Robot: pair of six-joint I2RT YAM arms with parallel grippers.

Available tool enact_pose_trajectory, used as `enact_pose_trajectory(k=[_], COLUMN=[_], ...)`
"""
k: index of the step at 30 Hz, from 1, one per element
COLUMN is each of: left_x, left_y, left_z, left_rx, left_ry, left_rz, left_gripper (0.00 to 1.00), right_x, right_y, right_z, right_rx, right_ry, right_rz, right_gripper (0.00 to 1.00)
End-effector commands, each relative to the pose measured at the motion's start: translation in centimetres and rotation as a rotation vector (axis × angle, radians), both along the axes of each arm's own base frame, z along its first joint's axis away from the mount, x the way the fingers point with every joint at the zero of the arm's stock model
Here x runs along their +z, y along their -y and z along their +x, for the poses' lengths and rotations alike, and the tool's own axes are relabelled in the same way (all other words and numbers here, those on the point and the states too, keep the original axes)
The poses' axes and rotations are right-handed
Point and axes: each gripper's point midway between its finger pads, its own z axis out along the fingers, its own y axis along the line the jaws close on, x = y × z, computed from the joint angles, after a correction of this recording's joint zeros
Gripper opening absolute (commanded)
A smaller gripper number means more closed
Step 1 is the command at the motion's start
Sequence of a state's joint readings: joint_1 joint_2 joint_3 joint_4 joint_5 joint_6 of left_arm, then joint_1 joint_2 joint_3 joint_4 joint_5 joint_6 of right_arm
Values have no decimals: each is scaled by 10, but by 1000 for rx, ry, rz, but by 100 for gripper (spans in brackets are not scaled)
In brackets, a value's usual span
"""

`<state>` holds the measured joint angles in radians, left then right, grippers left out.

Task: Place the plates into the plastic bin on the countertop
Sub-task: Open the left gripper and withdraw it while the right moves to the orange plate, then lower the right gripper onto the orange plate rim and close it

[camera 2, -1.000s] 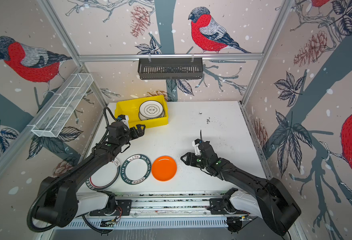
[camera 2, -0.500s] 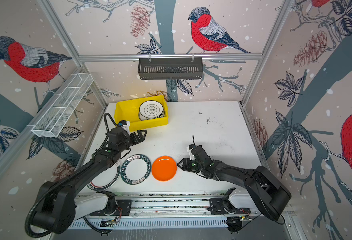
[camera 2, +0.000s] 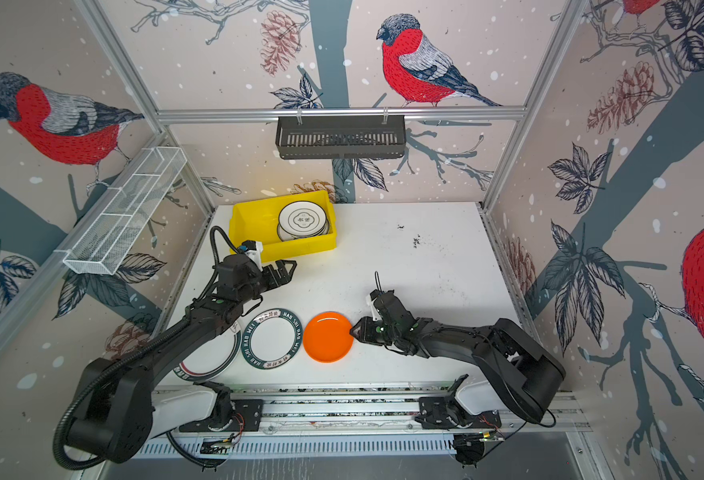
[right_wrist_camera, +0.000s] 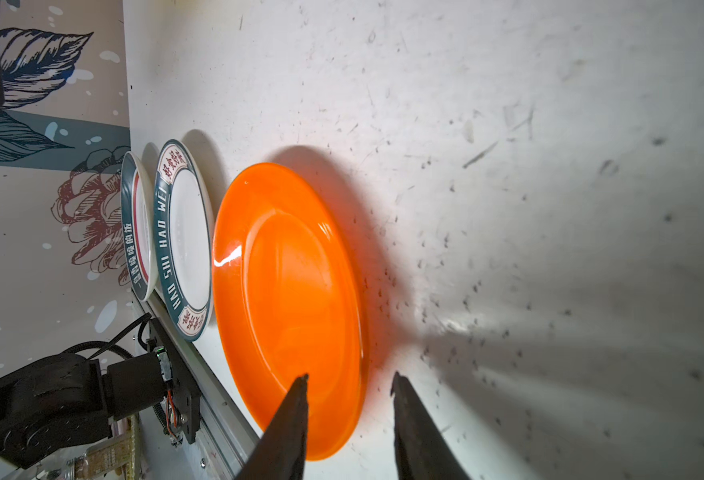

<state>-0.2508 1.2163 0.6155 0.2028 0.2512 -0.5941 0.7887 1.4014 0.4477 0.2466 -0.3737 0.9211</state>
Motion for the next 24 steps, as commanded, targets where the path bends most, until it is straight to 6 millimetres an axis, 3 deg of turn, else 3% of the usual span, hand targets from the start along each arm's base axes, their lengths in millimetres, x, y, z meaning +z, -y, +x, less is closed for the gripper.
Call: enact_pose_trajectory(k=[1,15,24], left_x=[10,5,6], left_y=[3,6,6], left_z=[3,-2,-4], left_rx=[-17,-38,-43], left_ry=[46,41,45], left_rz=[-3,-19,-15], left_gripper=[98,98,98], right_x=[5,-5,-10], right_y=[-6,-7,-14], right_z=[3,-2,-5], right_rx=[-8,-3,12], right_ry=[11,-9,-18], right_rz=[22,13,-4], right_gripper=[33,23,22])
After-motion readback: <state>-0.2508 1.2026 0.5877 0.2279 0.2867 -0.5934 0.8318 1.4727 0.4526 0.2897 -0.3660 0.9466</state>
